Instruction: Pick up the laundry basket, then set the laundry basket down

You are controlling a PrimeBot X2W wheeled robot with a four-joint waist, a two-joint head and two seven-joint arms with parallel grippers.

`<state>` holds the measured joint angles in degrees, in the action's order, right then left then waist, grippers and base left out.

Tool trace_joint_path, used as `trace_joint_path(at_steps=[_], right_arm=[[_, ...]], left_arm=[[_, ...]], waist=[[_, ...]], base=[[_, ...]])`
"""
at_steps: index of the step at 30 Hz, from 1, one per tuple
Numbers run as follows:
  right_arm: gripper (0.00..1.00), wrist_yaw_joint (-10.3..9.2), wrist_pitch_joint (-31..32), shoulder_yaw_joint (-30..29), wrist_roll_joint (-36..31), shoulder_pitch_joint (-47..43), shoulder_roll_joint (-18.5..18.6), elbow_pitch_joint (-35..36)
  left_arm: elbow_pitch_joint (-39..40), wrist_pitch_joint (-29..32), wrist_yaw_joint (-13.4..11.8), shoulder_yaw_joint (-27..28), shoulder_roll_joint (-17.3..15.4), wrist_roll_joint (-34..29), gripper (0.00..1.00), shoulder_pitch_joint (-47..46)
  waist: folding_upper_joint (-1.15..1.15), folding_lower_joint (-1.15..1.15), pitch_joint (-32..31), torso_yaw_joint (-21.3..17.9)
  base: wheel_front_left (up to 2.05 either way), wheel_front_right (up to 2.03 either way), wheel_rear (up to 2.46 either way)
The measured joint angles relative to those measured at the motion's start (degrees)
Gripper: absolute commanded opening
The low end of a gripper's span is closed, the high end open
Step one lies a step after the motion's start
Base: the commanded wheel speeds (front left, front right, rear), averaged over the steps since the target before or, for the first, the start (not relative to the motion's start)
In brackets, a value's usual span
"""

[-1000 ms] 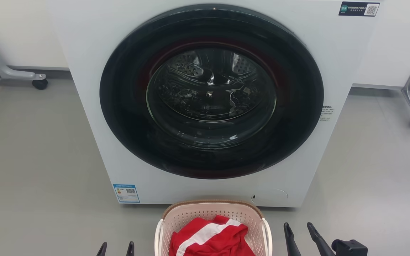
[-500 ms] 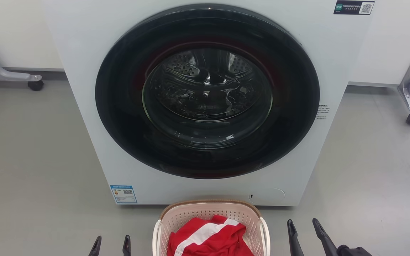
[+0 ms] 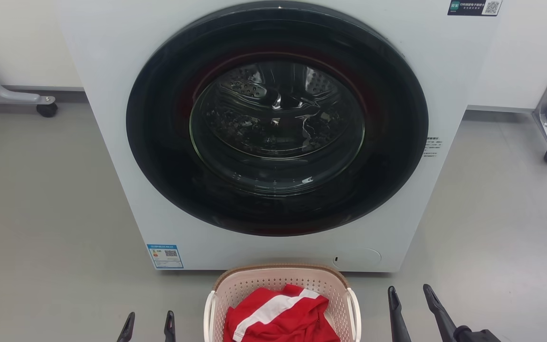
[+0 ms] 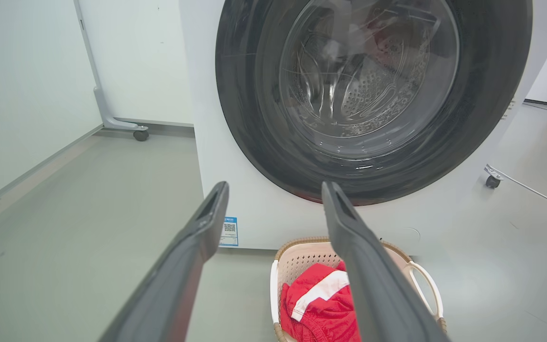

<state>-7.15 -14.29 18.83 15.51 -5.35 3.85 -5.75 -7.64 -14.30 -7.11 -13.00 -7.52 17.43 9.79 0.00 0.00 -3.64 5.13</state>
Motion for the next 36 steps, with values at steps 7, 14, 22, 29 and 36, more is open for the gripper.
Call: trace_joint_path(at_steps=[7, 14, 22, 29, 36], right_arm=[[1.0, 0.0, 0.0, -0.5, -1.0, 0.0, -0.3, 0.5], [1.0, 0.0, 0.0, -0.8, -1.4, 0.0, -0.6, 1.1], [0.0, 0.02, 0.1, -0.9, -1.7, 0.0, -0.7, 0.9], [0.0, 0.13, 0.2, -1.0, -1.1, -1.8, -0.7, -2.4], [0.0, 1.12, 1.3, -2.6, 3.4, -1.4, -0.7, -2.8]], left_arm=[[-0.2, 0.0, 0.0, 0.5, 0.5, -0.4, 1.0, -0.1], [-0.6, 0.0, 0.0, 0.9, 0.5, -0.4, 1.0, -0.4], [-0.9, 0.1, 0.0, 0.9, 0.6, -0.6, 0.0, -0.7], [-4.1, 0.6, 0.1, 1.0, 0.8, 0.2, 0.0, 0.9], [-4.5, 1.8, 1.1, 2.4, 1.1, 4.4, 0.0, 0.6]], waist=[[0.0, 0.0, 0.4, 0.1], [0.0, 0.0, 0.7, 0.3], [0.0, 0.0, 0.9, 0.3], [0.0, 0.0, 1.0, 0.3], [0.0, 0.0, 1.2, -0.1]], base=[[0.0, 0.0, 0.0], [0.0, 0.0, 0.0], [0.0, 0.0, 0.0], [0.0, 0.0, 0.0], [0.0, 0.0, 0.0]])
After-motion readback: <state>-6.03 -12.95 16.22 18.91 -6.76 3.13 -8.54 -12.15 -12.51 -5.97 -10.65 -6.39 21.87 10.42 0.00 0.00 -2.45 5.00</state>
